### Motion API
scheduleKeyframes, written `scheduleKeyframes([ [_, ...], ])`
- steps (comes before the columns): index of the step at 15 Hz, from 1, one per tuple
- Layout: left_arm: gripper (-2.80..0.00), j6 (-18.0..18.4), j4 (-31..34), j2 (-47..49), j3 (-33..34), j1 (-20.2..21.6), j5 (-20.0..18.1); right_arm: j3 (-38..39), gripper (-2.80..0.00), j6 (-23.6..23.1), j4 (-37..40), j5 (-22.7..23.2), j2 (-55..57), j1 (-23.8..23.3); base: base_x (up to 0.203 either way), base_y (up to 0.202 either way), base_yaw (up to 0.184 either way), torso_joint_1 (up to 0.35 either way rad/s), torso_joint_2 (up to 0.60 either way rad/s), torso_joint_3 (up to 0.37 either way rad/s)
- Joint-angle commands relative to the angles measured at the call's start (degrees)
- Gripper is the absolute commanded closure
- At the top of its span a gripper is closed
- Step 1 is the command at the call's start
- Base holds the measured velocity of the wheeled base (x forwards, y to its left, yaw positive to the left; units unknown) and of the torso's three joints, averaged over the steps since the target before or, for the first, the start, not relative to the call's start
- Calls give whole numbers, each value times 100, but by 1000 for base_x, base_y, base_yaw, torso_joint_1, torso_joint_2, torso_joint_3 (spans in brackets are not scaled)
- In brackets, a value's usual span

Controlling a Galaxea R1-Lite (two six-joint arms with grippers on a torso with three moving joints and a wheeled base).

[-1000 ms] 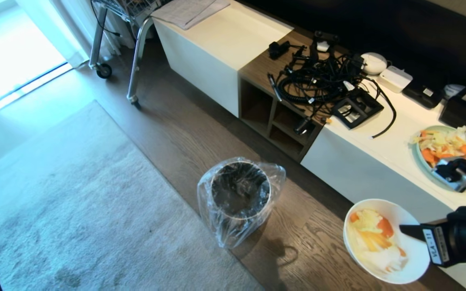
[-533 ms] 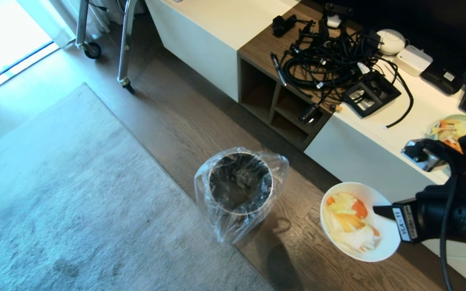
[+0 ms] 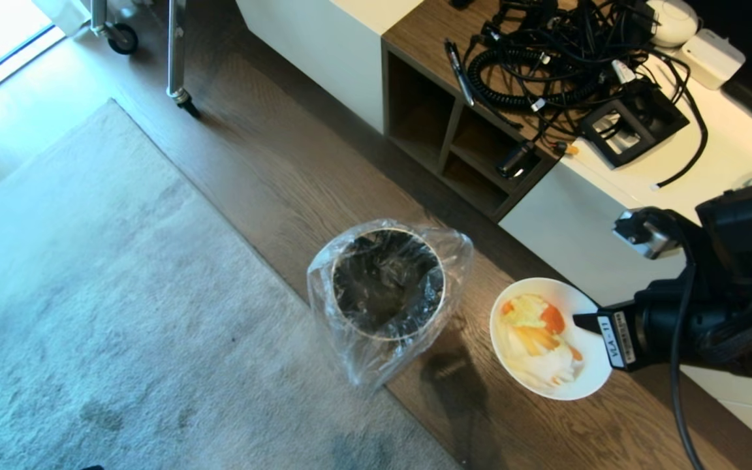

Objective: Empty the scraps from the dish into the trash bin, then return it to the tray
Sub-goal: Move the bowl over the trash can

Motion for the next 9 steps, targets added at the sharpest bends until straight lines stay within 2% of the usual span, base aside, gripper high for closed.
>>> scheduleKeyframes([
  [1, 0, -5, 0, -2, 0, 0, 5, -65, 0, 6, 10, -3, 42, 43, 0, 0, 0, 2, -2, -202],
  [4, 0, -1, 0, -2, 0, 0, 5, -111, 0, -2, 1, -46, 74, 70, 0, 0, 0, 4, 2, -185],
  [7, 0, 4, 0, -2, 0, 0, 5, -475, 0, -12, -55, -71, 297, 187, 0, 0, 0, 4, 3, -56],
  [9, 0, 4, 0, -2, 0, 0, 5, -811, 0, -11, -58, -374, 579, 457, 0, 0, 0, 0, 0, 0],
])
